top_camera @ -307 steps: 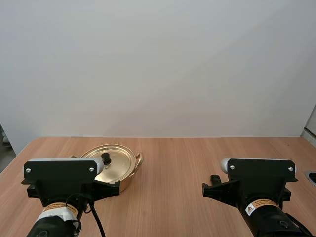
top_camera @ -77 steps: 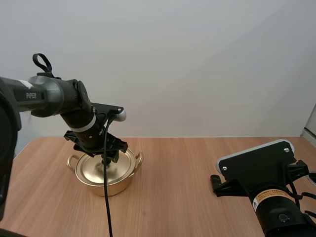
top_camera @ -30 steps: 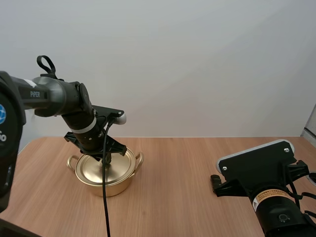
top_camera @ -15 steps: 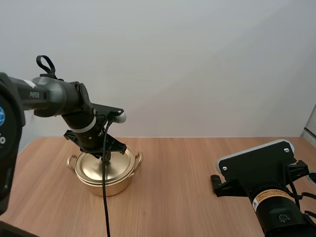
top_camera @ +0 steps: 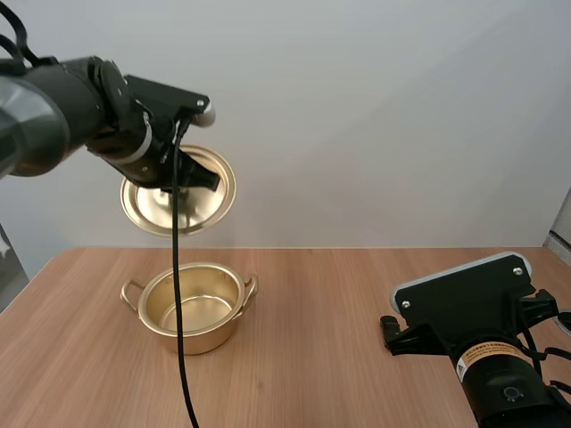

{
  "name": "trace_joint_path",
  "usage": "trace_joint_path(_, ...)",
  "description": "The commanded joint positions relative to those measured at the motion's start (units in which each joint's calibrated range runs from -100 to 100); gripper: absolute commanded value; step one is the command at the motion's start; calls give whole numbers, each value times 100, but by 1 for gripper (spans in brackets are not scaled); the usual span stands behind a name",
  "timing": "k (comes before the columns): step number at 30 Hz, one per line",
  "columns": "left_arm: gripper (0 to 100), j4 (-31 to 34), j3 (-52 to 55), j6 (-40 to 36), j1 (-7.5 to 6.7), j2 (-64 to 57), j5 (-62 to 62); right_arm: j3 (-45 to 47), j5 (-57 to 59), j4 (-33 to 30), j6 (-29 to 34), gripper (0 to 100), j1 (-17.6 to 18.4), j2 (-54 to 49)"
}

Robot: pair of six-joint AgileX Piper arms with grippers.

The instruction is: Open the pot, put the car inside, and close it

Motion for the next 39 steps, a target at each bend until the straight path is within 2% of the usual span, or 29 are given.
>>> trace_joint_path(1,0,-22,-748,-21,2,-292,-2,-6,10,0,2,0,-2,2)
trace_joint_path(11,0,-764,-2821,-21,2,-1010,143,-6,26,0,11,0,-1,2)
trace_joint_path(18,0,-873,-3986,-46,2,-1242,584,-77,10,0,48,0,-1,2)
trace_joint_path(25,0,-969,-4168,-142,2,-1626,713,-1392,628,193,1326,0,-1,99)
trace_joint_path(30,0,-969,-4168,-142,2,-1847,732,-2391,1232,338,1312,0,26,374)
trace_joint_path(35,0,-969,-4168,-142,2,-2006,829,-3115,2019,401,1258,0,26,1410)
trace_joint_path(39,0,-969,-4168,-142,2,-2031,872,-3605,3245,1102,149,0,26,2645)
